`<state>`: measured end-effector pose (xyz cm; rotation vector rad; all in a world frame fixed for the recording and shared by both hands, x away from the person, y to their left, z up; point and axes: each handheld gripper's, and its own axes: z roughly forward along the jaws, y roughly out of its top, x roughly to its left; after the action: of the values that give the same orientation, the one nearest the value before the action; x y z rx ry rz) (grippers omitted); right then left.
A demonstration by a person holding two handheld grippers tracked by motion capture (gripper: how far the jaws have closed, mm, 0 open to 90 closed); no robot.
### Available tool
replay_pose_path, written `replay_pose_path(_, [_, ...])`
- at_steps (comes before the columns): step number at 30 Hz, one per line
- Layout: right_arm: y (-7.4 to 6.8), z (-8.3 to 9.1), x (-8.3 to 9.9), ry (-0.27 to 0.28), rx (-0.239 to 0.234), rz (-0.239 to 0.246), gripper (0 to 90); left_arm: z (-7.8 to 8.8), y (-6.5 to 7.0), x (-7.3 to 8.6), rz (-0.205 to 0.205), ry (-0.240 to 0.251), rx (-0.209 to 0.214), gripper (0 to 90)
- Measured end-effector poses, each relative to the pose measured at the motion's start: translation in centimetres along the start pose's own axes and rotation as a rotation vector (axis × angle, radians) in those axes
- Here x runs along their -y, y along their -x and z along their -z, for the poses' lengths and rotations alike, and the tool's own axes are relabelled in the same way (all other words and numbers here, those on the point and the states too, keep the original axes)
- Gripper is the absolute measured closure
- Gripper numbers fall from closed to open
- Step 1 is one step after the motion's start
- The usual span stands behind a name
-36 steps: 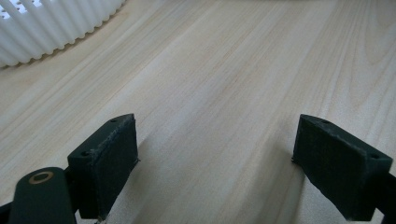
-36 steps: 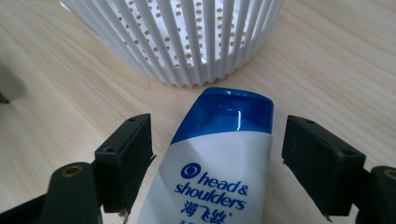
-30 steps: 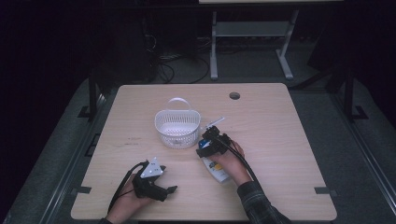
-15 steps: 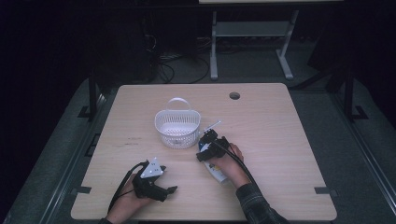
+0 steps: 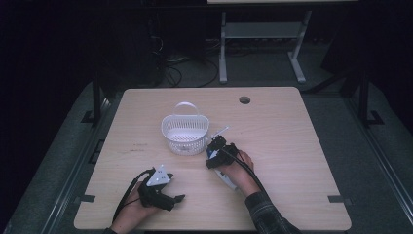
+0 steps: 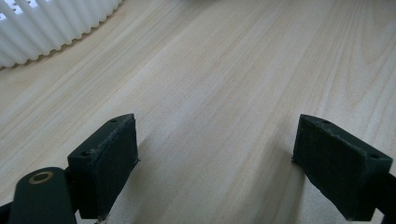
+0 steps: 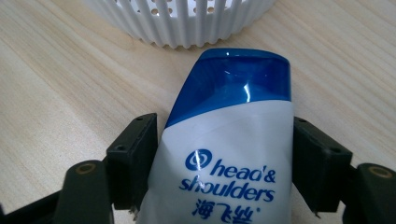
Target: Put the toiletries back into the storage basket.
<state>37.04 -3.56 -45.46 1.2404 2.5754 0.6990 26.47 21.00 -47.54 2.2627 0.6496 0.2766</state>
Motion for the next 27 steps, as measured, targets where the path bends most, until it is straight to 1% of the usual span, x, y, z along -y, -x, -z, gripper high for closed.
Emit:
replay_pose_path(4, [0.1,0.1,0.0,0.003,-0.003,0.012,32.9,0.0,0.0,0.0,-0.001,0.000,0.000,12.9])
replay_pose_path(9, [0.3,0.1,0.2,0.010,-0.016,0.011,33.4,0.0,0.0,0.0,-0.002,-0.001,0.001,12.9])
replay_pose_path(12, [0.6,0.4,0.3,0.024,-0.047,-0.002,33.7,0.0,0.0,0.0,-0.004,-0.003,0.001,12.8])
replay_pose_path(13, [0.6,0.4,0.3,0.024,-0.047,-0.002,33.7,0.0,0.0,0.0,-0.004,-0.003,0.001,12.8])
replay_pose_path(15, [0.7,0.7,0.3,0.037,-0.053,-0.007,33.8,0.0,0.0,0.0,-0.005,-0.004,0.000,12.9])
replay_pose_path(16, [0.8,1.0,0.3,0.056,-0.057,-0.008,33.9,0.0,0.0,0.0,-0.004,-0.003,0.000,12.8])
replay_pose_path(19, [0.9,1.4,0.3,0.067,-0.063,-0.014,34.0,0.0,0.0,0.0,-0.004,-0.002,-0.001,12.8])
replay_pose_path(21, [1.1,1.9,0.4,0.084,-0.071,-0.014,34.1,0.0,0.0,0.0,-0.003,-0.002,0.000,12.8])
replay_pose_path(25, [1.3,2.4,0.6,0.099,-0.072,-0.017,34.2,0.0,0.0,0.0,-0.004,-0.003,0.000,12.8])
replay_pose_path(27, [1.5,2.9,0.7,0.116,-0.076,-0.018,34.3,0.0,0.0,0.0,-0.004,-0.003,0.000,12.8])
